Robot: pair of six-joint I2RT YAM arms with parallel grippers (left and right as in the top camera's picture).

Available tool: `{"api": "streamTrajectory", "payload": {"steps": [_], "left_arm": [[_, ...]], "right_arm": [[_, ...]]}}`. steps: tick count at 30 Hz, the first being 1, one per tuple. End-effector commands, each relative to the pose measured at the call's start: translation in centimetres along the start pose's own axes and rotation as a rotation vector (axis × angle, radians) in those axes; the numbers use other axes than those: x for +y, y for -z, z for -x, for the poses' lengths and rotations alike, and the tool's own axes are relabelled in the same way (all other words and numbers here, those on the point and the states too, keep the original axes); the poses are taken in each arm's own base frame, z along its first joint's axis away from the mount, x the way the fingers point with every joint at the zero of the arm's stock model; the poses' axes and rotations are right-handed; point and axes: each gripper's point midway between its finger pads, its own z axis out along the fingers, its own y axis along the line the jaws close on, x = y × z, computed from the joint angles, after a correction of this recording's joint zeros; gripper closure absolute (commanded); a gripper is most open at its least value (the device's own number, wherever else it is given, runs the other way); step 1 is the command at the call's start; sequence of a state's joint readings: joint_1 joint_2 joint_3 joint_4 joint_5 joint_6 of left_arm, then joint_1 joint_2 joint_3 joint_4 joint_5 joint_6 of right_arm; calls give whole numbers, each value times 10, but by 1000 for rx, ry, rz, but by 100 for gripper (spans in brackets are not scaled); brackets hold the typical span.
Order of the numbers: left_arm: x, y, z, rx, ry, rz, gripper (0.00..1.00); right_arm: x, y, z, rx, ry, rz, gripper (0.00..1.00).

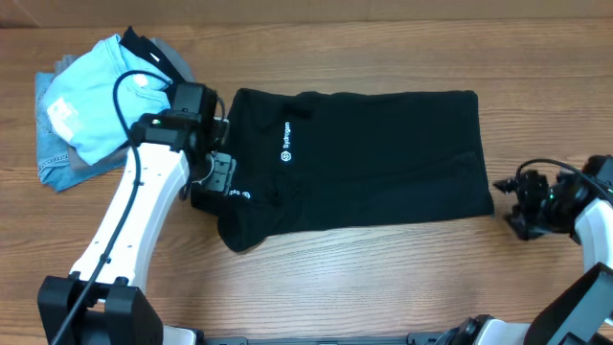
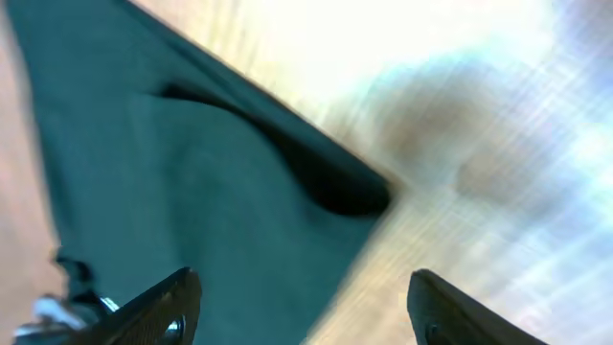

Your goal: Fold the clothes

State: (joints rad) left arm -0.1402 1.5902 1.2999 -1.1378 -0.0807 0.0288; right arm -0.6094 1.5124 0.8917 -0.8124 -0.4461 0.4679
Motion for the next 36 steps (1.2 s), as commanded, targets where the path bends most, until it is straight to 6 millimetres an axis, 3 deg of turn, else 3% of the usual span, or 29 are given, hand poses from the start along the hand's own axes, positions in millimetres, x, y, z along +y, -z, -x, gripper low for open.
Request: {"api": "streamTrajectory", "payload": {"steps": [1,4,10,13,17,21,22,29,32,34,35,36], "left_arm": [[-16,-9,-12,46,47,-125,30],[-20,-27,-19,56,52,-136,25],[-36,-56,-34,69,60,-211,25],[-36,-57,-31,55,68,-210,25],[-35,-58,-26,37,67,-210,24],[-35,-58,-26,35,67,-208,25],[-35,-58,-26,36,67,-206,25],[-36,-57,-25,32,66,-214,24],[-47,-55,-17,-3,57,-281,20],[-52,-54,-11,-29,40,-300,18],[-53,-54,-8,-42,33,-301,16],[-54,-54,-5,-55,22,-297,13]], "right_arm": [[-21,-1,-3,-5,38,-120,28],[-27,-14,-13,8,59,-130,30],[-28,-42,-26,-2,107,-86,31],[-23,-50,-24,-31,133,-51,33],[-19,-54,-27,-34,137,-37,52],[-16,-54,-19,-64,148,-28,91],[-16,-52,-17,-68,144,-27,96],[-42,-30,-20,-32,31,-144,96],[-60,-18,-24,-38,-25,-240,96],[-60,-16,-24,-45,-23,-242,96],[-59,-15,-24,-44,-22,-238,92],[-58,-16,-24,-42,-23,-234,82]]}}
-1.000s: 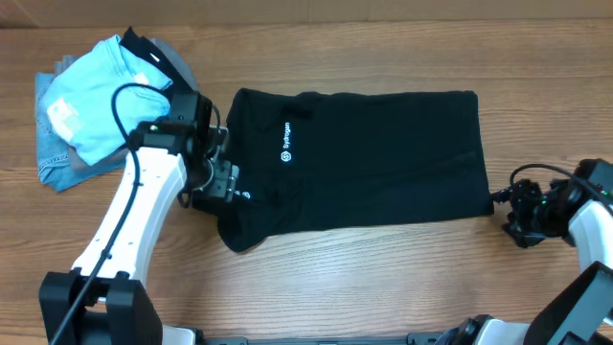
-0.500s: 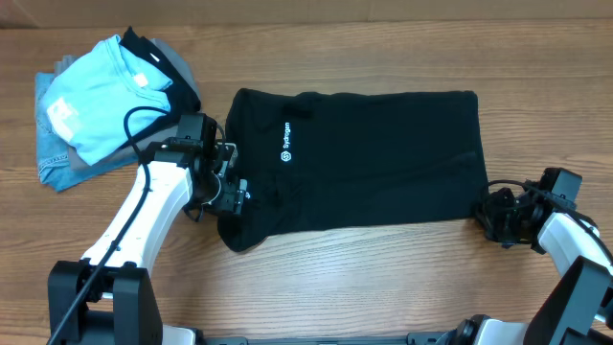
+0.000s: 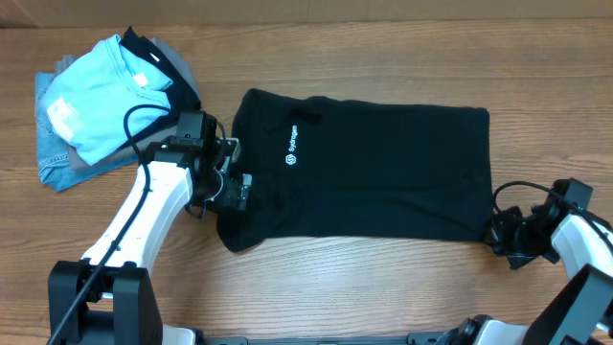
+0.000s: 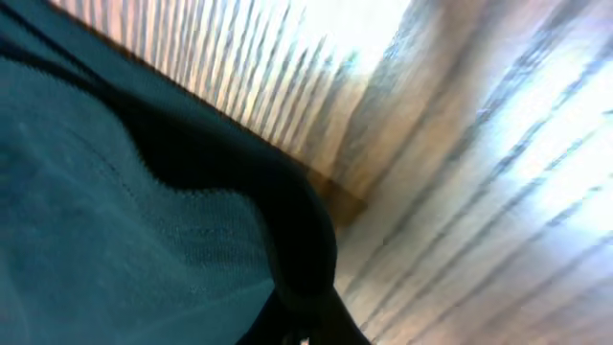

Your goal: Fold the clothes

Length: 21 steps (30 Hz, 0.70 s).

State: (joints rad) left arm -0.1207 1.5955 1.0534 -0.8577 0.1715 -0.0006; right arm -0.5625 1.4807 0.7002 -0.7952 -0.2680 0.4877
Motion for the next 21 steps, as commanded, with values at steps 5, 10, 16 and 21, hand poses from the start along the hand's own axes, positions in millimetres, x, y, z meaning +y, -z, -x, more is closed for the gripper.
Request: {"api": "streamTrajectory", "payload": {"steps": [5,10,16,21], "left_arm": [[-1,-17,15,-29,-61,19,10],[2,-40,19,-7,-56,16,16],[-8,-48,25,-21,-51,-49,55],[-9,-46,25,-21,-48,-55,94]], "right_arm": [[9,13,14,-63,-1,23,50],[10,13,15,-67,0,27,47],[10,13,15,-67,1,27,46],[10,13,16,-67,1,27,46]]}}
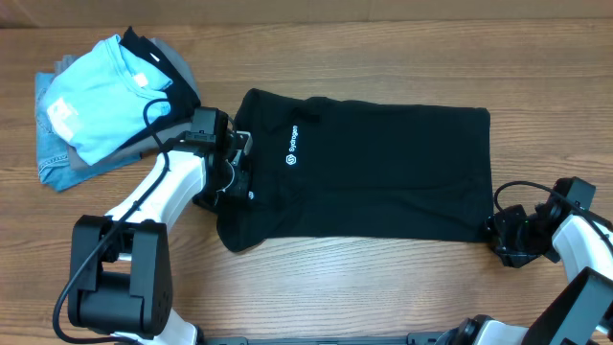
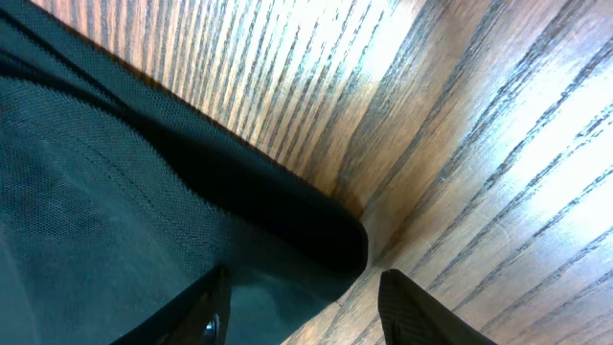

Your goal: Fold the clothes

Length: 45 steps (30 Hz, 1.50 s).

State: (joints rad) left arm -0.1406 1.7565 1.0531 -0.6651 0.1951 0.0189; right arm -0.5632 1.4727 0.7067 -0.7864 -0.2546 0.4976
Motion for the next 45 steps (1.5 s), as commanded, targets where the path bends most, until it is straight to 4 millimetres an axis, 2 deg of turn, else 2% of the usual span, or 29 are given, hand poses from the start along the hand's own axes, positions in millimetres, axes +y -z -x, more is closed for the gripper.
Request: {"api": "streamTrajectory", "payload": {"steps": [1,7,13,21,31,32,35,36,37,38,41,45], "left_arm": [[-6,2,0,8,-2,-28,96],[-6,27,18,7,-7,-2,96],[1,55,47,-54,-27,73,96],[2,57,62,-106,-86,82,94],[10,62,89,-215,-80,132,93],[10,62,90,-219,-81,132,89],[13,63,92,-226,-80,151,64],[15,63,91,-225,-78,162,53],[17,64,90,-220,-74,176,32],[19,63,88,-213,-65,185,26],[18,60,72,-146,-35,171,19],[11,56,30,20,-3,130,20]], "right_arm": [[9,10,10,-41,5,26,46],[9,10,10,-41,5,27,46],[9,10,10,-41,5,27,46],[9,10,12,-47,6,30,46],[9,10,12,-46,7,30,46],[9,10,12,-46,7,30,46],[9,10,12,-46,6,30,46],[9,10,12,-46,7,30,46],[9,10,12,-46,6,30,46],[9,10,12,-46,6,30,46],[9,10,10,-42,5,27,46],[8,10,10,-40,8,26,43]]}}
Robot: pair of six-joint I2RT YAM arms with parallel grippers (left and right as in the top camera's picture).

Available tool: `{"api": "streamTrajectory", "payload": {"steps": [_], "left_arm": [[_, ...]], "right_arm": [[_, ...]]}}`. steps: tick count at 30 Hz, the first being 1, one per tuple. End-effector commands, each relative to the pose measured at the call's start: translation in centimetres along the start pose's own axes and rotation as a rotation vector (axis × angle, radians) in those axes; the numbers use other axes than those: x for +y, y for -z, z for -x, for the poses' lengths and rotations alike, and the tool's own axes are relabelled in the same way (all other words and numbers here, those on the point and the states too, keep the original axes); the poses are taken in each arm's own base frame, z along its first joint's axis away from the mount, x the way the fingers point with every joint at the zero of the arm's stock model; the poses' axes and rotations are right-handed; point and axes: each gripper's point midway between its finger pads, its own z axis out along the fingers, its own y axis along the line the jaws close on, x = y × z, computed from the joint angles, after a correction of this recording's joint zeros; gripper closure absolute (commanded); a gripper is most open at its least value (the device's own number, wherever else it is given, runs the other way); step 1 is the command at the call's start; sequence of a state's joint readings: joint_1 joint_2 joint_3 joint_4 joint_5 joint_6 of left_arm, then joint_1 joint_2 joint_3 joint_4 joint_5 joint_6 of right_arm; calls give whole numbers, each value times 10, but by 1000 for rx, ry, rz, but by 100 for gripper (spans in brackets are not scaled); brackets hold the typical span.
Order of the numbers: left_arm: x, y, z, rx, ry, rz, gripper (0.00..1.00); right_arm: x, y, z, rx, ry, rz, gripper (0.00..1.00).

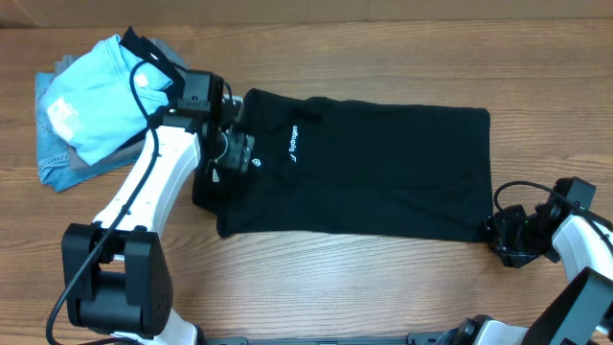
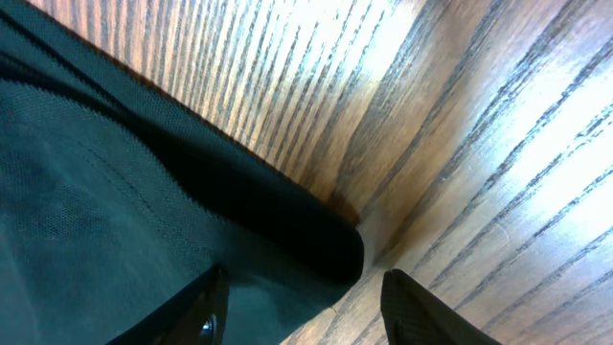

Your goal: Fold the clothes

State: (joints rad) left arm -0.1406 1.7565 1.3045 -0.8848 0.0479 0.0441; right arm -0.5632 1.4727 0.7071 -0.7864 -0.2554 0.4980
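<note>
A black garment [image 1: 383,163] with a white logo lies spread across the middle of the table. My left gripper [image 1: 233,153] is on its left end near the upper left corner, and appears shut on a fold of the cloth. My right gripper [image 1: 505,240] is low at the garment's lower right corner. In the right wrist view the right gripper [image 2: 316,321] is open, its fingers [image 2: 206,307] standing on either side of the rounded cloth corner [image 2: 316,244] on the wood.
A pile of other clothes [image 1: 96,105], light blue on top with grey and denim under it, lies at the far left next to my left arm. The wooden table [image 1: 383,38] shows bare along the back and front edges.
My left gripper has moved toward the back of the table, and the garment's left end has shifted with it. My right gripper stays open at the lower right corner.
My left gripper was on the garment's lower left part, my right gripper off the right edge. Then the garment lay shifted to the right, with my right gripper at its lower right corner. The left gripper has since moved back along the left end.
</note>
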Motion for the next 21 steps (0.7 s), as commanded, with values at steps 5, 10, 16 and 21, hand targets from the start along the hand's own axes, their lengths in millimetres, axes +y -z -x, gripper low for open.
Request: {"api": "streamTrajectory", "payload": {"steps": [5,10,16,21], "left_arm": [[-18,-15,-59,202,35,-91,26],[-25,-44,-80,203,39,-134,36],[-11,-67,-91,172,33,-60,75],[-7,-62,-83,160,31,-42,96]], "right_arm": [[7,9,7,-31,14,18,41],[7,9,7,-30,14,18,41],[6,9,7,-27,13,16,41],[6,9,7,-28,13,16,41]]}}
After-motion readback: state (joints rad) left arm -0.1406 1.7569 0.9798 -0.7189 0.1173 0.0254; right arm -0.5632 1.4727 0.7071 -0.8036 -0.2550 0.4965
